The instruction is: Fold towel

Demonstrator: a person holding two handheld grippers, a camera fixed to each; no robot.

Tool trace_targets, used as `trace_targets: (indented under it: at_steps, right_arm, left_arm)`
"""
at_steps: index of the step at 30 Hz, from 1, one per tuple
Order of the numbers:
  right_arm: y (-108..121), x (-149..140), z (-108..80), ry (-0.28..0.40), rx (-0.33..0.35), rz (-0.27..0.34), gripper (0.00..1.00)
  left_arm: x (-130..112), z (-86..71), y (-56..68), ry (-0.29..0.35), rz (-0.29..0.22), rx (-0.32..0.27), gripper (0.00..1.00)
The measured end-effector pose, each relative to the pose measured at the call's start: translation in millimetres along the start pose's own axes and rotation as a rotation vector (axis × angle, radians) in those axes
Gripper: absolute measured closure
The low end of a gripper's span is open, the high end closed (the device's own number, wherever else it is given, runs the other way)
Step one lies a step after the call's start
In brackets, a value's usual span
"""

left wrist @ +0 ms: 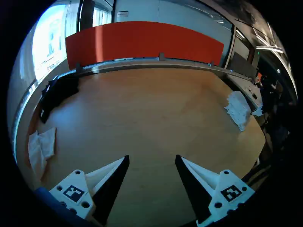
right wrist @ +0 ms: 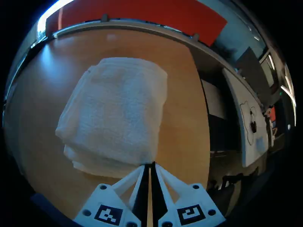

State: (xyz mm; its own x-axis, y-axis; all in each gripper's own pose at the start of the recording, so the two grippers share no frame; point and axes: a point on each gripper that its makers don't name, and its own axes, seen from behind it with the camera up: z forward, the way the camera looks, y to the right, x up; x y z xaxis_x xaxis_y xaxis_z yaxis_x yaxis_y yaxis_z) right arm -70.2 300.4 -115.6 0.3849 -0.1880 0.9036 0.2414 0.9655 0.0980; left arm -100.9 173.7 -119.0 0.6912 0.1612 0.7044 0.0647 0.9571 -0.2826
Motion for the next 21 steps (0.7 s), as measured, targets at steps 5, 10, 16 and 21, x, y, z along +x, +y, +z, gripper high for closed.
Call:
trace_targets:
  at_steps: [5, 10, 16, 21]
  right_arm:
    - [-1, -2, 2.5, -0.013, -0.006, -0.007, 0.97]
    - [-2, -4, 5.5, -0.020, -0.009, 0.000, 0.96]
    - [0, -2, 2.5, -0.005, -0.014, 0.013, 0.92]
    - [4, 0, -5.8, 0.018, -0.030, 0.014, 0.81]
  left_arm:
    - [-2, -0.2, -1.6, -0.003, -0.002, 0.001, 0.11]
    - [-4, -1.8, -4.0, -0.005, -0.003, 0.004, 0.11]
    - [-5, -3.5, -7.1, -0.003, -0.005, 0.008, 0.11]
    - [-2, -4.5, -9.1, 0.005, -0.007, 0.009, 0.11]
